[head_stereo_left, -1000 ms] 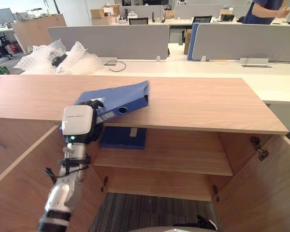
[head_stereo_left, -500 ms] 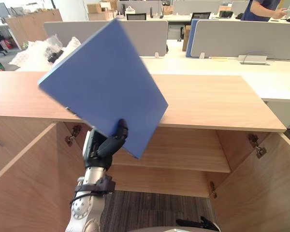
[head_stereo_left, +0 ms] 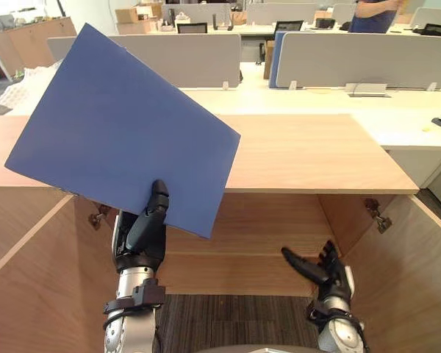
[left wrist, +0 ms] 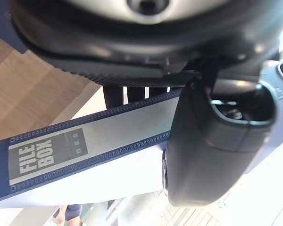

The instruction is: Walk over to the cabinet, pick up the folder, carry it to the office cabinet, place the folder inside the office cabinet, then close the office cabinet door

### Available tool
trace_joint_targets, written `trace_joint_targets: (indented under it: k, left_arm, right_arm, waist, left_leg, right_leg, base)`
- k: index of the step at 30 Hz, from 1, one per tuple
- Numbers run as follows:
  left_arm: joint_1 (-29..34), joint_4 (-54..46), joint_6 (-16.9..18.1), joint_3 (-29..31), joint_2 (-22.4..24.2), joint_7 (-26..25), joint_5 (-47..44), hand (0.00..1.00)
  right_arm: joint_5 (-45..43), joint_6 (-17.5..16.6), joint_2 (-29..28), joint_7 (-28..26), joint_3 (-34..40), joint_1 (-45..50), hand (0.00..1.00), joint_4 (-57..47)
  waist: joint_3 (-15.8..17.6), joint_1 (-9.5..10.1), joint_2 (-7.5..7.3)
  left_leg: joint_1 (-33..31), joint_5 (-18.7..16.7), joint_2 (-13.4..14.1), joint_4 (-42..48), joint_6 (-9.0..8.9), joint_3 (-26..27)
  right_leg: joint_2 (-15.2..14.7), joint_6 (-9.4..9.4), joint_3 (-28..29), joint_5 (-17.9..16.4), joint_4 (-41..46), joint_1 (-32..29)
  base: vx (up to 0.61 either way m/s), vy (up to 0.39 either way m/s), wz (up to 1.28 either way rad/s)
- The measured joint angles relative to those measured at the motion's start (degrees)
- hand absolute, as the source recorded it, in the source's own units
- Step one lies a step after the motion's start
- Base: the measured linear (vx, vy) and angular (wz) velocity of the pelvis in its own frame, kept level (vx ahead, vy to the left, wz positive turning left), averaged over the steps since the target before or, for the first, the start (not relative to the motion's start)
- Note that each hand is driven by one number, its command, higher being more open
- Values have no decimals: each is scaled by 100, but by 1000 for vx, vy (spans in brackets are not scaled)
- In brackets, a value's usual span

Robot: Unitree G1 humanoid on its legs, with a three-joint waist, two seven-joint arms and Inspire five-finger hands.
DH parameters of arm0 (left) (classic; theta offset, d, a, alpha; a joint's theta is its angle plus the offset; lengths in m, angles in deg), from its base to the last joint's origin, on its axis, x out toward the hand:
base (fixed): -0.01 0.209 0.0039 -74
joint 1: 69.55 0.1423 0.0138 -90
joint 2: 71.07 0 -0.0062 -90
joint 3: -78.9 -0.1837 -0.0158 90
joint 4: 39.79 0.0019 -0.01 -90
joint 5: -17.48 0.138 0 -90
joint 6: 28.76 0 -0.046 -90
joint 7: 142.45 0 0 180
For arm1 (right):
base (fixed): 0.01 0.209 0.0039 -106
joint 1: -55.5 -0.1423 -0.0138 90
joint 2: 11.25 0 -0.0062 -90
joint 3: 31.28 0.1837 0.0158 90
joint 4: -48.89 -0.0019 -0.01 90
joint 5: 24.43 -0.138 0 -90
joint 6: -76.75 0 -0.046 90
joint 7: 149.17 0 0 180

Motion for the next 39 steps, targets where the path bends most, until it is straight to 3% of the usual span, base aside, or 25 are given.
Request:
trace_joint_targets:
  k: [8,17,21,24,29,39]
  left_arm:
    - [89,5,-82,-112,33,-4,144,0]
    - [67,5,-82,-309,-18,-45,427,0]
    - [-133,14,-82,-430,-261,-40,743,0]
    - [-334,20,-82,-437,-482,66,1064,0]
    - [-644,96,-84,-430,-801,445,1445,0]
    - [-871,285,-175,-430,-1487,879,1499,0]
  right_arm:
    - [674,-206,-15,713,22,49,100,-1503]
    - [1086,-211,-4,928,-11,2,100,-2037]
    - [1192,-305,54,927,-11,-293,100,-2054]
    - [977,-374,97,657,27,-749,100,-1966]
    - [-176,-572,224,27,125,-1478,100,-1558]
    - [-1538,-567,1286,-737,-15,-2701,100,-655]
  waist:
    - [-93,-72,8]
    - [-176,-131,130]
    - [-177,-149,134]
    - [-175,-191,132]
    - [-172,-197,127]
    - [-100,-186,30]
  left_leg:
    - [-3,-150,90,199,-31,183]
    - [-27,-166,91,204,-31,234]
    - [-29,-170,97,237,-36,235]
    - [-30,-172,96,262,-37,236]
    - [-90,-168,88,279,-32,237]
    - [-136,-156,72,271,-10,197]
  right_leg:
    - [66,-3,184,-1,2,-19]
    - [70,-1,261,2,30,-82]
    - [75,-2,284,3,58,-92]
    - [76,-6,305,18,69,-97]
    - [74,-2,334,60,63,-164]
    - [70,-9,306,85,40,-178]
  base:
    - [-7,4,-13]
    - [-1,7,-4]
    - [-38,8,-1]
    - [-53,17,-3]
    - [-23,10,-2]
    - [0,1,0]
